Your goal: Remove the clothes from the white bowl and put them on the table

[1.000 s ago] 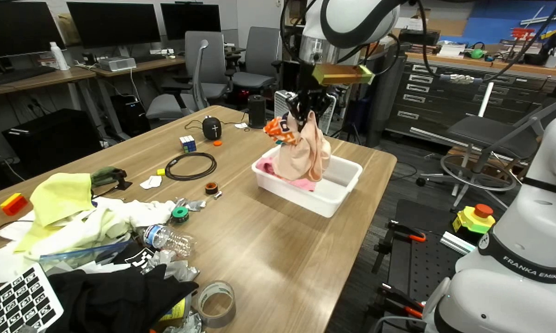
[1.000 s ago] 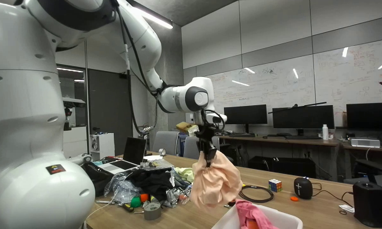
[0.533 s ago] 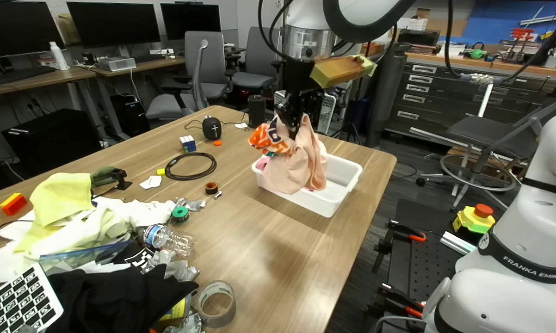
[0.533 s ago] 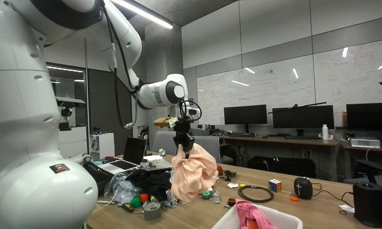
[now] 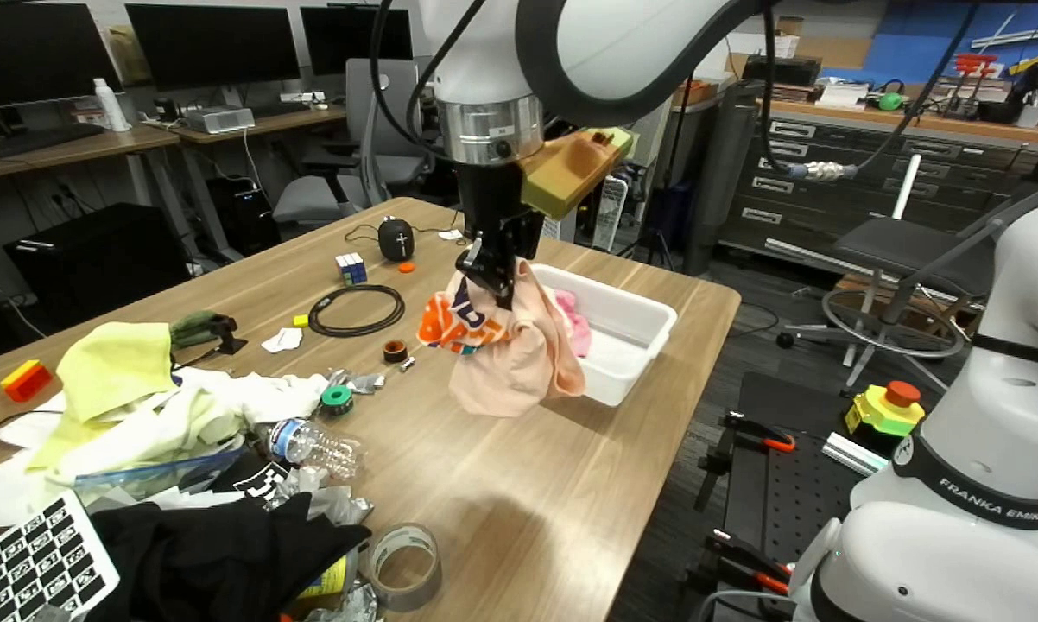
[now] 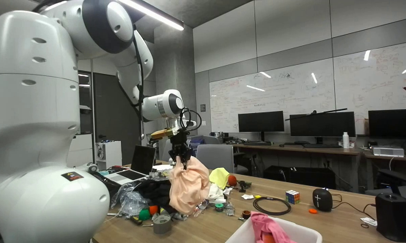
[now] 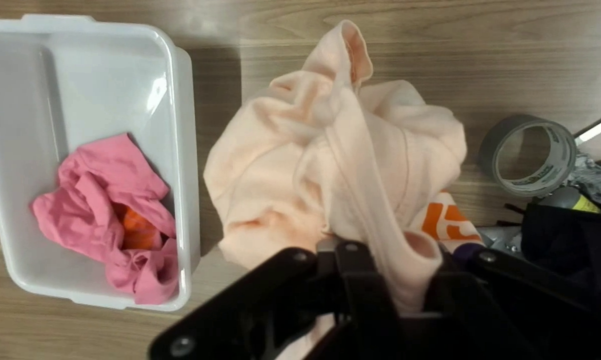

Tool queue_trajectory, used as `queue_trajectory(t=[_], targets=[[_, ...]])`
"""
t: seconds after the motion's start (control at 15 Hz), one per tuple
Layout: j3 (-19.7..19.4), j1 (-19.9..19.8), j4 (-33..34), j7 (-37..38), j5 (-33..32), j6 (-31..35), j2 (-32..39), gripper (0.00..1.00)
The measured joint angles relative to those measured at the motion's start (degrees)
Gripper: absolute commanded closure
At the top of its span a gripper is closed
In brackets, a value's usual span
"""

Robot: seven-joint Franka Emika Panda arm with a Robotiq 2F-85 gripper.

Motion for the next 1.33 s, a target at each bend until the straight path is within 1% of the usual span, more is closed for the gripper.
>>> queue_trajectory(t=[0.07, 0.13, 0.27, 0.47, 0.53, 0.8, 1.0, 1.33], targets=[[-0.04, 0.31, 1.14, -0.27, -0.51, -0.35, 1.15, 0.53], [-0.12, 0.47, 2.12, -0.54, -1.06, -0.70, 2.14, 0.44], [-0.47, 0.57, 3.76, -1.43, -1.43, -1.52, 3.65, 0.30], [-1.53, 0.57, 5.54, -2.69, -1.45, -2.53, 5.11, 0.06], [-1.92, 0.57, 5.97, -2.98, -1.45, -2.75, 5.46, 0.01], [-3.96, 0.48, 6.99, -3.33, -1.45, -3.57, 6.25, 0.00], [-6.36, -0.26, 7.21, -3.32, -1.34, -3.62, 6.25, 0.00], [-10.90, -4.09, 7.35, -3.92, 0.58, -3.62, 6.25, 0.00]])
